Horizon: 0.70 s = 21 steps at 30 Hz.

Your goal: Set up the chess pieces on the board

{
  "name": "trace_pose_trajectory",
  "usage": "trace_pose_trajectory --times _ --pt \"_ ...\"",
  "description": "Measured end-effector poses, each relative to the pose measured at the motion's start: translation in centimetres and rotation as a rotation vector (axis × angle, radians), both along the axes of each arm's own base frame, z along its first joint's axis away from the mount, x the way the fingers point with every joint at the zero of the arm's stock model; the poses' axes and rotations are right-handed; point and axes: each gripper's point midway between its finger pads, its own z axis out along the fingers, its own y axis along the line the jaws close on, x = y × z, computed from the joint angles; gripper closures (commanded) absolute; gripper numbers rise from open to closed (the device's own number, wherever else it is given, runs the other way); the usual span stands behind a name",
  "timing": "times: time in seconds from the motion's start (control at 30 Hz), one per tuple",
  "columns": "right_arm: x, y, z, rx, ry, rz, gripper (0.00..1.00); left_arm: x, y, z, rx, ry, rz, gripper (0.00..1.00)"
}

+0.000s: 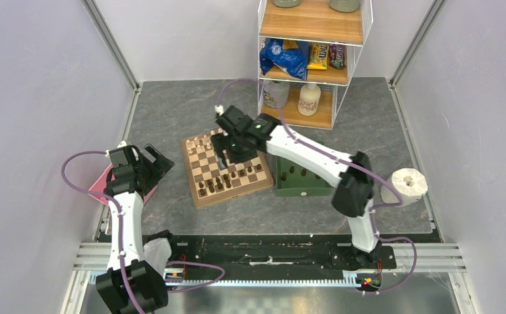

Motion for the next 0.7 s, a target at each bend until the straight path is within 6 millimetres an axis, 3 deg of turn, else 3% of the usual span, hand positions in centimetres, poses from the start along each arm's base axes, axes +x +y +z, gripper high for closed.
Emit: trace_pose_trajectory --times 0.1,0.2,0.3,0.43,0.53,0.7 --pt "0.7 -3.3 2.8 0.009 -0.074 -0.07 0.2 0.0 0.0 0.0 0.0 0.0 0.0 0.01" --pt "2.2 -8.7 3.8 -0.004 -0.112 -0.203 0.24 0.0 0.0 0.0 0.0 0.0 0.0 0.01" --pt "3.7 -14.8 2.7 -0.034 -0.101 -0.361 0.29 0.0 0.0 0.0 0.0 0.0 0.0 0.01" --pt "4.4 -21.8 -1.1 -0.122 -0.026 -0.537 0.36 0.0 0.0 0.0 0.0 0.0 0.0 0.01" --pt "3.4 -23.6 -3.6 -0.172 0.035 -0.568 0.39 0.0 0.0 0.0 0.0 0.0 0.0 0.01" --pt "2.8 -24.3 -4.6 -0.183 0.071 -0.576 0.42 0.0 0.0 0.0 0.0 0.0 0.0 0.01"
